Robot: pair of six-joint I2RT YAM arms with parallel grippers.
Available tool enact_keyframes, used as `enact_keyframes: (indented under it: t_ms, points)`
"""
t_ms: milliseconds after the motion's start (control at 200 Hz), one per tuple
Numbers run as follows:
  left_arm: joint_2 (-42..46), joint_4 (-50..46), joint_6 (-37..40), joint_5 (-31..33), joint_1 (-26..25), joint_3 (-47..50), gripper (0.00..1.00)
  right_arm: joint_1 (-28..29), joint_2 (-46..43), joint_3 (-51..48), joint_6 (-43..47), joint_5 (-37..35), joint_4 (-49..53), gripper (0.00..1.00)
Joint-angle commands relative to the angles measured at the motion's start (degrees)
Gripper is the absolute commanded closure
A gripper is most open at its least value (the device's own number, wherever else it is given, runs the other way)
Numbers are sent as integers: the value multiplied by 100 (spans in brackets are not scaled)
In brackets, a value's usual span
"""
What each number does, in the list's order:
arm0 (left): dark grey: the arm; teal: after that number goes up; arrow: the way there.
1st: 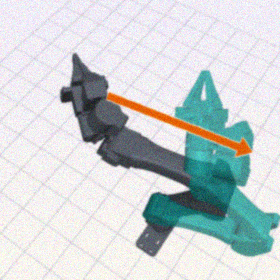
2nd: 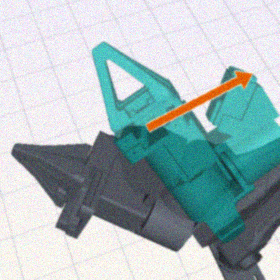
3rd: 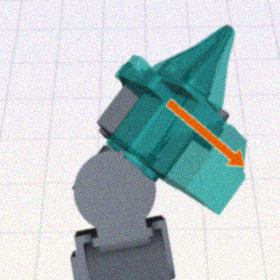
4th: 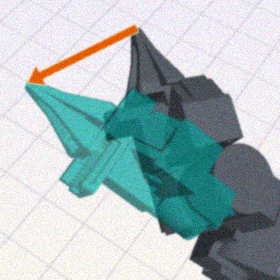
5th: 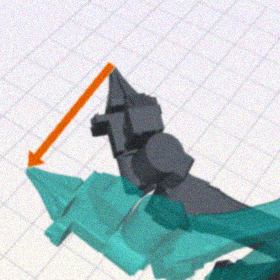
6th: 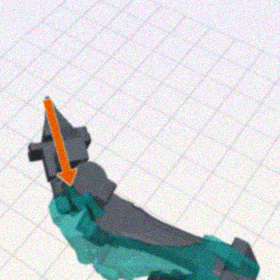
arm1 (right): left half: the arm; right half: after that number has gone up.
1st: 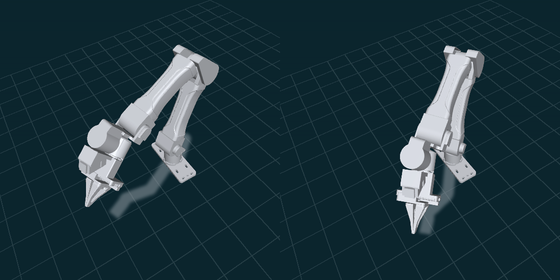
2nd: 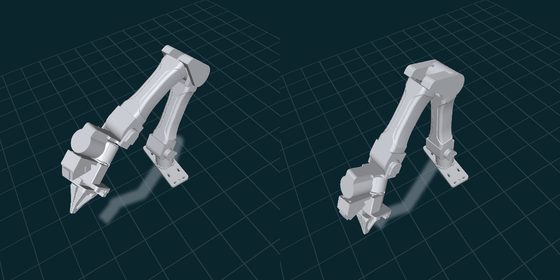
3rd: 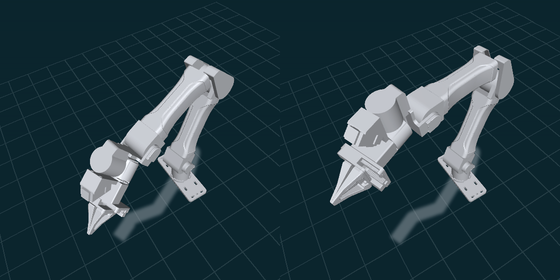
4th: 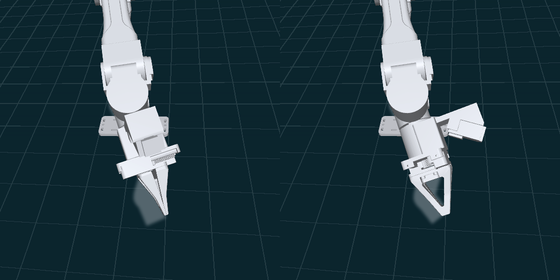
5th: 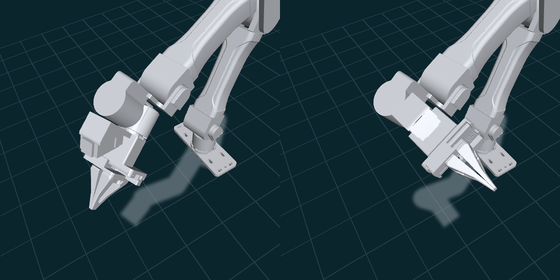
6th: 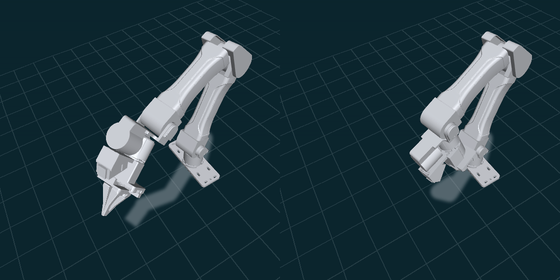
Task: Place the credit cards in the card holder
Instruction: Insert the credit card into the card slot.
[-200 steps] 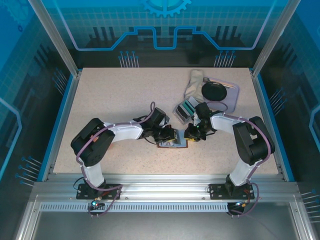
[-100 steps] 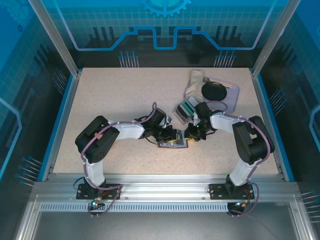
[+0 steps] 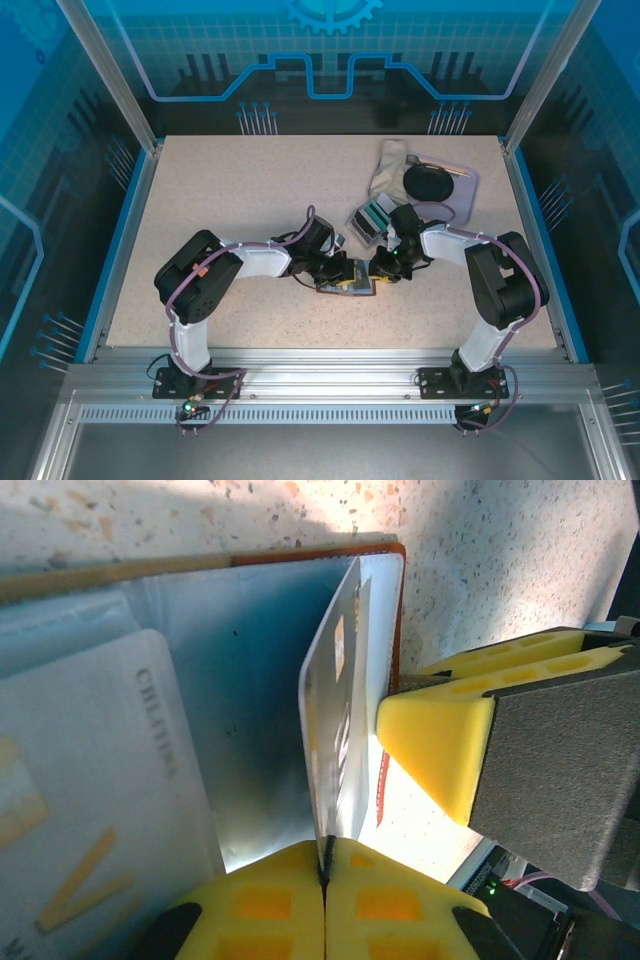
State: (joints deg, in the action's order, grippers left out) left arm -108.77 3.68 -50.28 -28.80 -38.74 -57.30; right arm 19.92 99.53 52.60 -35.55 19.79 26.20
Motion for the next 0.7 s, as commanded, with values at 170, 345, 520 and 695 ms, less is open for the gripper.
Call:
enact_keyframes:
  t_ms: [170, 345, 520, 695]
  points:
    - [135, -695, 446, -442, 51, 54, 97, 56, 285, -112, 74, -157, -53, 79]
    - [128, -996, 640, -560, 106, -2, 97, 56, 309, -117, 83, -143, -69, 79]
    - [87, -990, 688, -650, 121, -50, 96, 55, 311, -114, 83, -142, -74, 79]
    - [-41, -538, 382, -823, 106, -27, 95, 52, 319, -118, 77, -118, -91, 79]
